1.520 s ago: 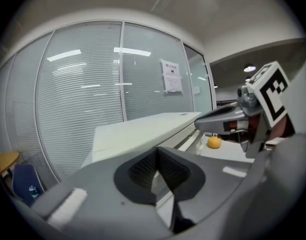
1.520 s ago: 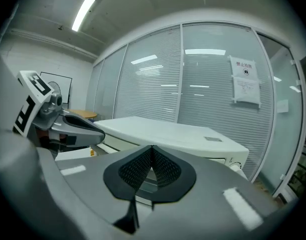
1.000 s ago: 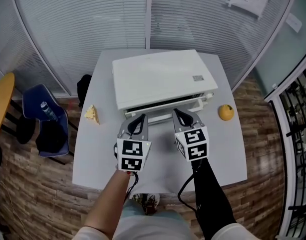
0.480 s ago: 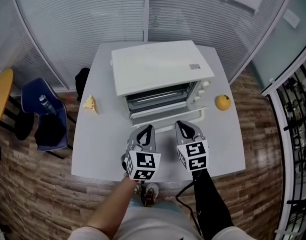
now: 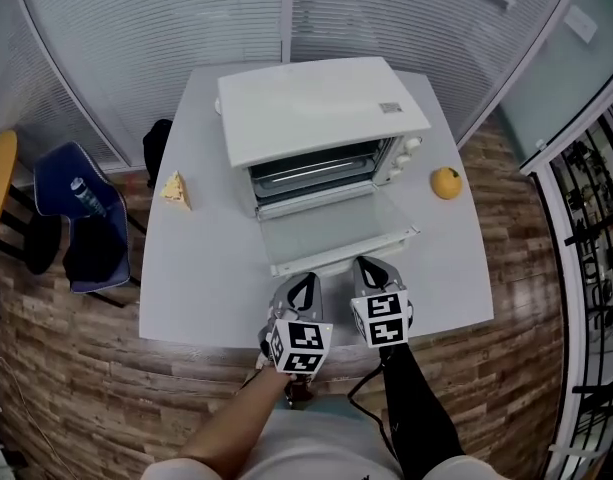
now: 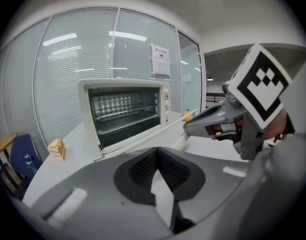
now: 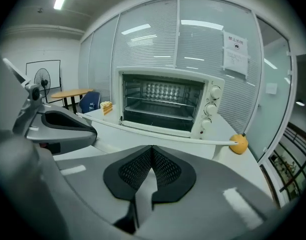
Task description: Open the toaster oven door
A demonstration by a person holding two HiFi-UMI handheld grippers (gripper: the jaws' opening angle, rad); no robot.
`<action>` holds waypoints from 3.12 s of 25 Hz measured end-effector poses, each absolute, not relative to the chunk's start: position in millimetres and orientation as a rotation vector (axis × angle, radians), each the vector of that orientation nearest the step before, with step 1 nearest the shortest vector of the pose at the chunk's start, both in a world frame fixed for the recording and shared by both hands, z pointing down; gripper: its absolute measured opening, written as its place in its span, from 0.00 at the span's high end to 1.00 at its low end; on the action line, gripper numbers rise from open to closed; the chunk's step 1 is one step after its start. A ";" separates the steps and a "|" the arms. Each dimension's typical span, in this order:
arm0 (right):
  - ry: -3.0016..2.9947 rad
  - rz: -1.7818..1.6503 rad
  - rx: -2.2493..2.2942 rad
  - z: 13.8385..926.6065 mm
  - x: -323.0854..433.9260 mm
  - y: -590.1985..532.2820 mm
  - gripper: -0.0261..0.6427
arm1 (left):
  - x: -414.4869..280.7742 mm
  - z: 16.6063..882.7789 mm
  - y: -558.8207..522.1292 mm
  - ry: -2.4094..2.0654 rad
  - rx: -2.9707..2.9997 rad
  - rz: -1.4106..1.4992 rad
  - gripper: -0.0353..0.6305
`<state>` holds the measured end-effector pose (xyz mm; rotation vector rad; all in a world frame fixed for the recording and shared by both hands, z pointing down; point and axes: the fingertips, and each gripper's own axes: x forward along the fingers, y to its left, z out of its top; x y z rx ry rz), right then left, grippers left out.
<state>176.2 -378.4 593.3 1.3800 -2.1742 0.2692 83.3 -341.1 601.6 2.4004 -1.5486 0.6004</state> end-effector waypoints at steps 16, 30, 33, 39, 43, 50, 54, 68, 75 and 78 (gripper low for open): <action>-2.040 0.388 1.342 673.2 182.3 -359.9 0.96 | 80.8 624.1 -320.3 -1.471 2.361 0.524 0.86; -2.047 0.412 1.379 697.0 183.9 -362.0 0.96 | 72.4 645.2 -322.1 -1.466 2.292 0.569 0.86; -2.046 0.412 1.380 696.8 184.3 -359.6 0.96 | 71.3 646.0 -322.8 -1.469 2.286 0.571 0.86; -2.079 0.437 1.439 684.7 189.1 -344.9 0.96 | 73.9 637.2 -327.0 -1.473 2.313 0.576 0.86; -2.112 0.408 1.492 660.1 191.9 -345.6 0.96 | 72.6 624.7 -333.8 -1.490 2.338 0.564 0.86; -2.215 0.270 1.574 588.6 192.2 -366.8 0.96 | 62.7 590.4 -347.5 -1.554 2.375 0.529 0.86; -2.275 0.157 1.614 538.7 189.9 -373.3 0.96 | 55.9 555.3 -359.2 -1.607 2.438 0.486 0.86; -2.449 -0.132 1.724 397.7 189.9 -374.6 0.96 | 38.4 419.6 -379.6 -1.783 2.616 0.291 0.86; -2.492 -0.203 1.741 364.1 186.4 -373.2 0.96 | 38.9 382.8 -378.9 -1.802 2.679 0.245 0.86; -2.497 -0.228 1.732 355.9 186.4 -377.3 0.96 | 37.8 375.1 -380.9 -1.806 2.690 0.233 0.86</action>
